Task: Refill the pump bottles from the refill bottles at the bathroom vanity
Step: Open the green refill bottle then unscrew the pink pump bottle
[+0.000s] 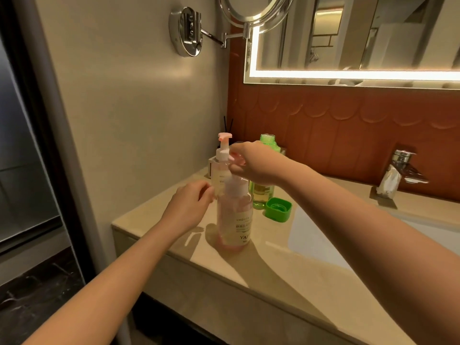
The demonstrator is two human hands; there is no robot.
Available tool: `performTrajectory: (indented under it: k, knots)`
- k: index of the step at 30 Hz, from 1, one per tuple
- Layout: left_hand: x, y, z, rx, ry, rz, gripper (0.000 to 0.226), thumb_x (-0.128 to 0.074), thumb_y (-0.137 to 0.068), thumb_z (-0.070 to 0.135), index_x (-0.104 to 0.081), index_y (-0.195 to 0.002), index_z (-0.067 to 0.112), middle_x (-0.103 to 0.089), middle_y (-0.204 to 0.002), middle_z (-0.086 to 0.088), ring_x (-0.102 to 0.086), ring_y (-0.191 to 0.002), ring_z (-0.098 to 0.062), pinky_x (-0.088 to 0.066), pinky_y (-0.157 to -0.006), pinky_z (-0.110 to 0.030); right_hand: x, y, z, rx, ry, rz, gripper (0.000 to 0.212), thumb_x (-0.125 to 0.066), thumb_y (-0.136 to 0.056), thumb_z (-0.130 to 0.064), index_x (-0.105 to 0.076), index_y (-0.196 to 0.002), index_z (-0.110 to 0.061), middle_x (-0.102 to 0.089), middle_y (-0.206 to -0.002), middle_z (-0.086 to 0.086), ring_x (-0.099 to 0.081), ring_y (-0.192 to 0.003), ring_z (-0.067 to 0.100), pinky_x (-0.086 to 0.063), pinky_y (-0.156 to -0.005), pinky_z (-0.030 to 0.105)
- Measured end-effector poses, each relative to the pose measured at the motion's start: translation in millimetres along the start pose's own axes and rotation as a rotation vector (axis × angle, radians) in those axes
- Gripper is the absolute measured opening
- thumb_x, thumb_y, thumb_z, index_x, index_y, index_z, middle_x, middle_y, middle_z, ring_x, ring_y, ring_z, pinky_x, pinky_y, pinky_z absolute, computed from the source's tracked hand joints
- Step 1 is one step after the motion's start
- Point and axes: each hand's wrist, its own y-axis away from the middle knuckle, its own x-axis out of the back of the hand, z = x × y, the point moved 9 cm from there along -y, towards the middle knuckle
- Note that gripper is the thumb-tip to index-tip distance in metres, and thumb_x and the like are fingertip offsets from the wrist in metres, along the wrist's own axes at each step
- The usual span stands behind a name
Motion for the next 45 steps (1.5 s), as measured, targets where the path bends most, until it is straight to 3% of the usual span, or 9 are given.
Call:
performTrajectory:
  k: [4,7,14,19,23,26,33,38,45]
  knots:
    - [-29,14,27,-0.040,0.287,-0.184,0.033,-0.044,-0.093,0.043,-0.058,-0.111,0.019,-0.063,-0.107,0.003,-0.058,-0.100,-0.013,-0.046,-0.083,-0.027,10,23,6,-0.015,-0.020,-0.005,0.023,-0.054,-0.091,-0.022,-0.058,-0.105,-0.004,-0.063,-0.104,0.013,-0.058,-0.093,0.028,-0.048,-0.080,0.036]
    - [-56,26,44,-0.016,0.418,-0.306,0.052,-0.060,-0.081,0.041,-0.044,-0.128,0.024,-0.054,-0.127,0.003,-0.052,-0.116,-0.015,-0.045,-0.098,-0.037,16,37,12,-0.041,-0.049,0.015,0.026,-0.055,-0.090,-0.023,-0.059,-0.106,-0.003,-0.062,-0.106,0.013,-0.058,-0.096,0.027,-0.049,-0.085,0.039]
    - [-75,23,41,0.072,0.662,-0.142,0.052,-0.080,-0.068,0.017,-0.051,-0.110,0.030,-0.062,-0.112,0.000,-0.057,-0.108,-0.017,-0.046,-0.095,-0.042,1,61,47,-0.187,-0.522,0.118,0.069,-0.069,-0.079,-0.039,-0.037,-0.136,-0.017,-0.052,-0.125,-0.003,-0.052,-0.098,0.008,-0.045,-0.079,0.023]
    - [-80,25,39,0.064,0.725,-0.055,0.049,-0.076,-0.071,0.003,-0.052,-0.104,0.031,-0.064,-0.107,0.003,-0.060,-0.104,-0.012,-0.048,-0.092,-0.038,-30,64,53,-0.250,-0.433,0.038,0.040,-0.062,-0.076,-0.059,-0.061,-0.090,-0.022,-0.055,-0.073,-0.010,-0.052,-0.065,0.006,-0.035,-0.053,0.017]
    - [-83,23,34,0.065,0.747,-0.020,0.051,-0.078,-0.062,0.013,-0.054,-0.106,0.024,-0.066,-0.106,-0.001,-0.061,-0.109,-0.021,-0.048,-0.096,-0.046,-20,62,42,-0.256,-0.018,0.161,0.047,-0.054,-0.075,-0.070,-0.043,-0.061,-0.026,-0.046,-0.057,-0.009,-0.044,-0.053,0.005,-0.029,-0.045,0.022]
    - [-84,19,34,0.049,0.761,-0.026,0.053,-0.078,-0.060,0.004,-0.054,-0.102,0.027,-0.066,-0.104,-0.002,-0.061,-0.108,-0.024,-0.047,-0.096,-0.050,-20,60,44,-0.230,-0.046,0.215,0.043,-0.054,-0.078,-0.064,-0.051,-0.066,-0.023,-0.052,-0.063,-0.006,-0.049,-0.058,0.010,-0.035,-0.048,0.024]
    - [-80,18,44,-0.037,0.784,-0.074,0.059,-0.072,-0.043,0.036,-0.055,-0.099,0.028,-0.067,-0.095,0.009,-0.066,-0.093,-0.006,-0.051,-0.081,-0.024,-26,52,44,-0.110,-0.214,0.136,0.032,-0.062,-0.079,-0.054,-0.058,-0.076,-0.022,-0.052,-0.065,-0.011,-0.048,-0.059,0.004,-0.035,-0.051,0.018]
    - [-82,18,41,-0.039,0.772,-0.087,0.059,-0.073,-0.046,0.040,-0.056,-0.101,0.027,-0.066,-0.101,0.001,-0.063,-0.103,-0.022,-0.051,-0.091,-0.044,-27,51,44,-0.091,-0.281,0.071,0.028,-0.064,-0.079,-0.049,-0.056,-0.081,-0.022,-0.050,-0.068,-0.014,-0.047,-0.062,0.003,-0.031,-0.052,0.015]
    - [-85,15,37,-0.008,0.818,-0.171,0.065,-0.076,-0.043,0.035,-0.058,-0.104,0.021,-0.067,-0.101,-0.001,-0.064,-0.102,-0.021,-0.052,-0.086,-0.036,-28,48,42,-0.052,-0.340,0.021,0.030,-0.067,-0.078,-0.045,-0.060,-0.086,-0.018,-0.060,-0.083,-0.002,-0.055,-0.077,0.015,-0.040,-0.058,0.019]
